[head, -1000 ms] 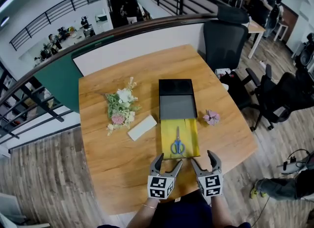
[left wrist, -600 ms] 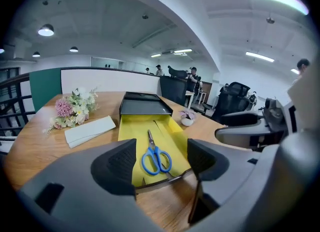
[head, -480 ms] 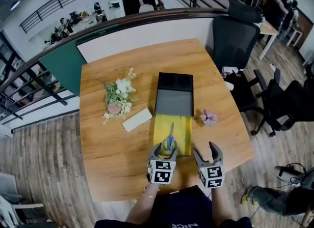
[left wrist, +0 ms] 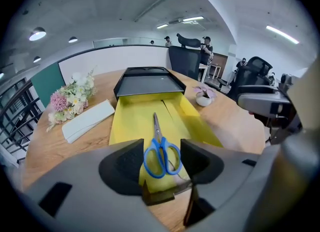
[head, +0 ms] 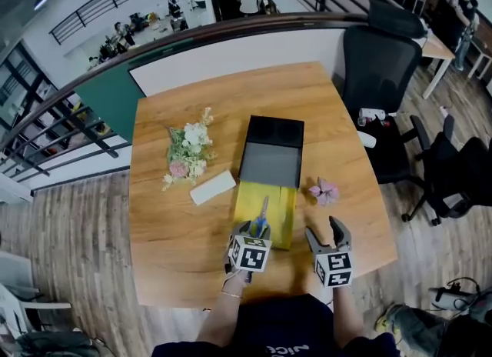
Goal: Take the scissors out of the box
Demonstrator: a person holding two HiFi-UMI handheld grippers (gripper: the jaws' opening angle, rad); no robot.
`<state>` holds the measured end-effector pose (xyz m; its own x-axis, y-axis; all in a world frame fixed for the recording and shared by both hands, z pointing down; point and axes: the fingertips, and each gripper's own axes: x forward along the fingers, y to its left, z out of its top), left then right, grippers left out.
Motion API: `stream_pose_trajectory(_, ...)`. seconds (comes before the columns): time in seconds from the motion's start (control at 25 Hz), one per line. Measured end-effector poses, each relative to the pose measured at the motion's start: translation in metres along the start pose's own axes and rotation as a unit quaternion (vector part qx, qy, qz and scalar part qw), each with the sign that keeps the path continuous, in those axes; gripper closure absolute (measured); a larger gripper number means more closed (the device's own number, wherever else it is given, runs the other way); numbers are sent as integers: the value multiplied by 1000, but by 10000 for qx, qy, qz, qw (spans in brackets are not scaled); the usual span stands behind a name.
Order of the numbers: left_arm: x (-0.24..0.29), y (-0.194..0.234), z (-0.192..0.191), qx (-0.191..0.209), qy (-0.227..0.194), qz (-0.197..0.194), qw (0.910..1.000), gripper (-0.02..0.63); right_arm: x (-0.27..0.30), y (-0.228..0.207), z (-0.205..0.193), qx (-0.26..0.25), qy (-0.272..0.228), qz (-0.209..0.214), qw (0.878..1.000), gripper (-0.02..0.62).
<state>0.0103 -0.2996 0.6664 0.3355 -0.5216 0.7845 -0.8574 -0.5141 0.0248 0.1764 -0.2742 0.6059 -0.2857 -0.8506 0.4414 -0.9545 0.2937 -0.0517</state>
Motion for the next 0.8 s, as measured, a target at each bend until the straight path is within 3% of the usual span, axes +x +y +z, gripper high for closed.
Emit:
stream_pose_trajectory(0.16, 11, 2, 4, -228, 135, 63, 9996, 377, 10, -5, 4, -33, -19, 160, 9999, 301)
stream_pose_trajectory(0.28, 17, 3, -1, -93, 485, 195, 9986, 402, 16, -7, 4, -30, 17, 237, 9997, 302)
stream_pose_trajectory(0.44, 27, -4, -13, 407, 1228, 138, 9915, 433, 21, -13, 3, -9, 54, 249, 9997, 304)
stream_pose_trajectory(0.6, 40, -8, -29, 1149, 1948, 238, 9738, 444, 27, -16, 7, 21, 46, 252, 9997, 306)
stream_pose_trajectory(0.8, 46, -4, -30, 522, 2347, -281, 9703, 451, 31, -20, 6, 91, 49, 241, 9997, 312)
